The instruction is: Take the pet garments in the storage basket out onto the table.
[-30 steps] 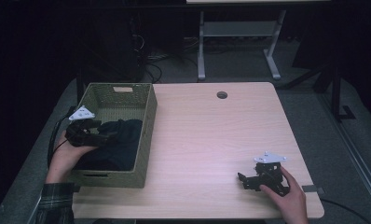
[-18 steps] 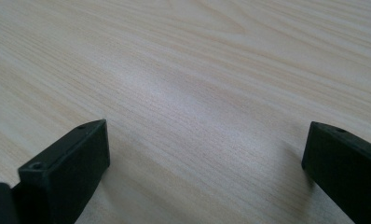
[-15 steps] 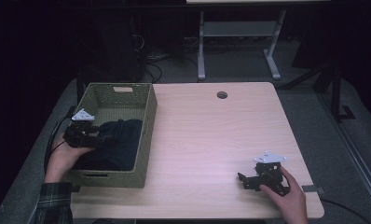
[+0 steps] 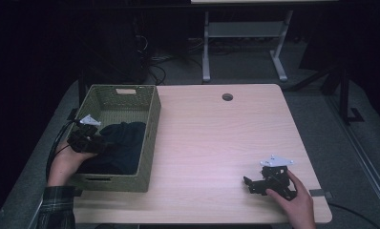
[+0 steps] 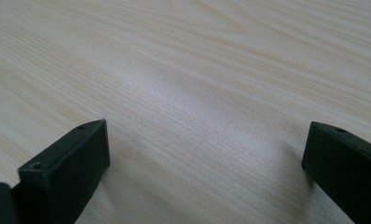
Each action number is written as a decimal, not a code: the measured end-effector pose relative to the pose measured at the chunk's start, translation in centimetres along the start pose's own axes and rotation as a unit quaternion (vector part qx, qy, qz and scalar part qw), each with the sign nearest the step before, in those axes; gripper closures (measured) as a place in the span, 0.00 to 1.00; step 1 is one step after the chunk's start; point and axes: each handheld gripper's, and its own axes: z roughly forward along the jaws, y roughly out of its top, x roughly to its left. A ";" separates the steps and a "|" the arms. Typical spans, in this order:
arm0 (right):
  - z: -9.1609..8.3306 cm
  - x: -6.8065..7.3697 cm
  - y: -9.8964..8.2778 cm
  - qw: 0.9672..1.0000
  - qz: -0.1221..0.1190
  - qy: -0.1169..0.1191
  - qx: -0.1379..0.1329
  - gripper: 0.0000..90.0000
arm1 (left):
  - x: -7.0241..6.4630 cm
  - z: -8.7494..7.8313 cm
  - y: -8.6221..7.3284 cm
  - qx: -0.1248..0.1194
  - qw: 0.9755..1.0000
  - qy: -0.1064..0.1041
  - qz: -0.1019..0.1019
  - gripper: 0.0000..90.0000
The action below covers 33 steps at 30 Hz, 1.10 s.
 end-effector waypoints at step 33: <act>0.0 0.0 0.0 1.000 0.002 0.000 0.000 0.00 | 0.6 -5.2 1.0 -0.193 0.974 -0.073 -0.094 0.91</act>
